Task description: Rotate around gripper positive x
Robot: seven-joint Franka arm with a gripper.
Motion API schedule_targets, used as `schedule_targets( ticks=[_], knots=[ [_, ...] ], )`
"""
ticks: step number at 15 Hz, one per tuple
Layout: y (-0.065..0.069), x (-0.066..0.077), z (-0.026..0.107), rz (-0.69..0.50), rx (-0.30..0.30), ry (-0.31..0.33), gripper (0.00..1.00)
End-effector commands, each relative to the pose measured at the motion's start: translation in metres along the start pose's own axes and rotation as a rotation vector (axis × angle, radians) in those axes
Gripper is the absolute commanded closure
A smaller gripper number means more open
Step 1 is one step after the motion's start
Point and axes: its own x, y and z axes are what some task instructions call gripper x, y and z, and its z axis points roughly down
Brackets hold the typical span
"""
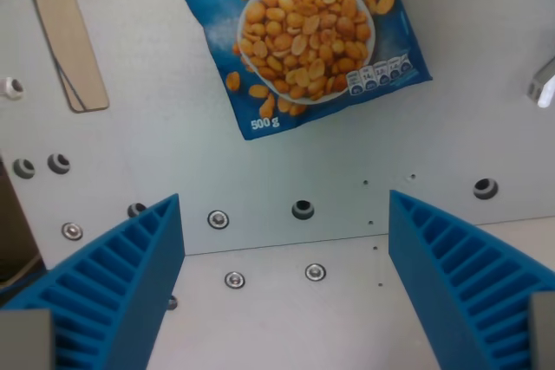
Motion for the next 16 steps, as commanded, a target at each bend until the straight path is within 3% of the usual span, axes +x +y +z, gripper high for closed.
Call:
schedule_targets(
  ticks=[1,16],
  knots=[
    [0.0049,0.0000,-0.0014,-0.017,0.199,0.015,0.00],
    [0.0049,0.0000,-0.0014,-0.018,0.399,0.014,0.00]
  ],
)
